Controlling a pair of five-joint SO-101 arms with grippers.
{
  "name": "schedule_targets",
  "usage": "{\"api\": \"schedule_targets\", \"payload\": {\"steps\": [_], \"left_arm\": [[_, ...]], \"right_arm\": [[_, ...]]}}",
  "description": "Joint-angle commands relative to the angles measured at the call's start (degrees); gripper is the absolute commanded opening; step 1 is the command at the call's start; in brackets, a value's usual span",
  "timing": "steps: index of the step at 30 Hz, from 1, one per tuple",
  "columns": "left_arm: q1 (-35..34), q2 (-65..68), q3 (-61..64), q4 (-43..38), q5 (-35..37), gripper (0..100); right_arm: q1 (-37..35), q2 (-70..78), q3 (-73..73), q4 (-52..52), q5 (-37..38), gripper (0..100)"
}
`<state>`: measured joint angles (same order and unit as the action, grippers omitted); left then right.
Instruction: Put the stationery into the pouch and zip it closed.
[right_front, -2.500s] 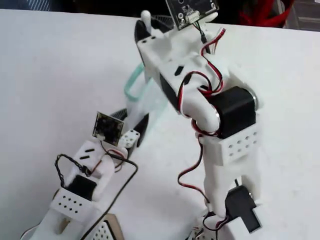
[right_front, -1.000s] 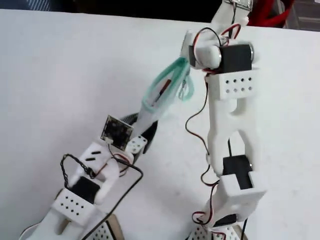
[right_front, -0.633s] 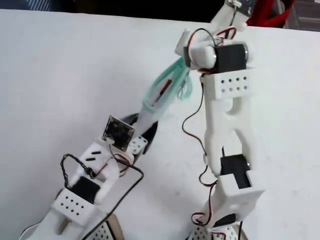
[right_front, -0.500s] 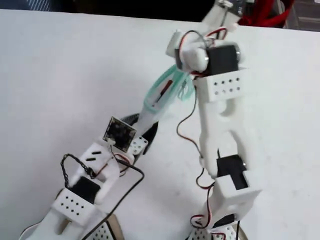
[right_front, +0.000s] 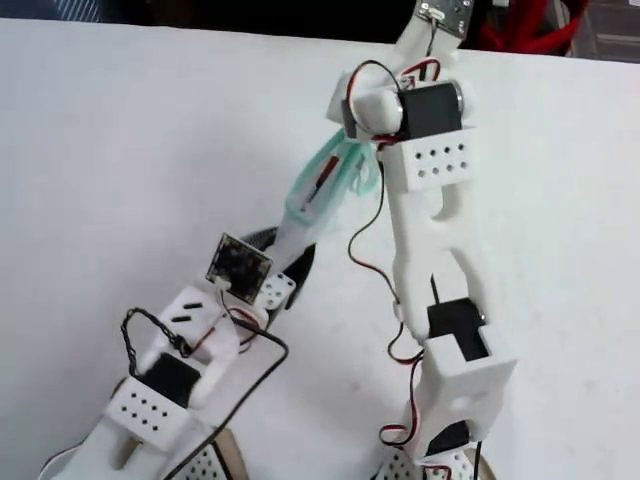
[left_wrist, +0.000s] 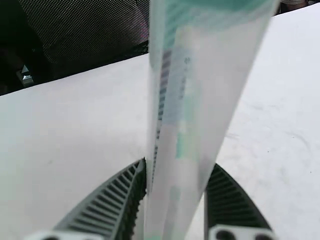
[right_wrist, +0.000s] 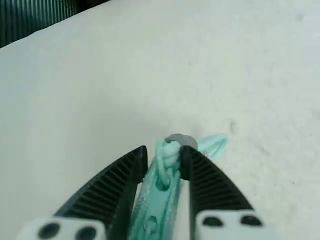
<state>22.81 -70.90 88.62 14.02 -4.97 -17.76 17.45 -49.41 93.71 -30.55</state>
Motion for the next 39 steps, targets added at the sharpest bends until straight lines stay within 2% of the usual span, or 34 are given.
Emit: {"api": "schedule_targets", "payload": {"steps": [1, 17, 24, 29, 34, 39], "left_arm": [[0.92, 0.22, -0.44, 0.09, -0.62, 18], [0.57, 0.22, -0.44, 0.09, -0.53, 18], [0.48, 0.22, -0.53, 0.09, -0.44, 18], [0.40, 0.13, -1.41, 0.44, -0.44, 18], [-0.57, 0.13, -2.55, 0.53, -0.79, 18], [-3.56, 0.13, -9.58, 8.18, -0.44, 18]], "right_arm": [[0.40, -2.51, -3.16, 0.75, 2.37, 1.7], [0.84, -12.70, -6.59, 1.19, 2.99, 2.0], [-1.19, -14.73, -6.68, 3.21, 7.56, 1.8], [-7.43, -16.13, -6.59, 4.62, 17.23, 1.8], [-9.89, -17.54, -6.51, 4.70, 22.51, 1.8], [-9.89, -17.80, -0.53, 4.79, 23.12, 1.8]]}}
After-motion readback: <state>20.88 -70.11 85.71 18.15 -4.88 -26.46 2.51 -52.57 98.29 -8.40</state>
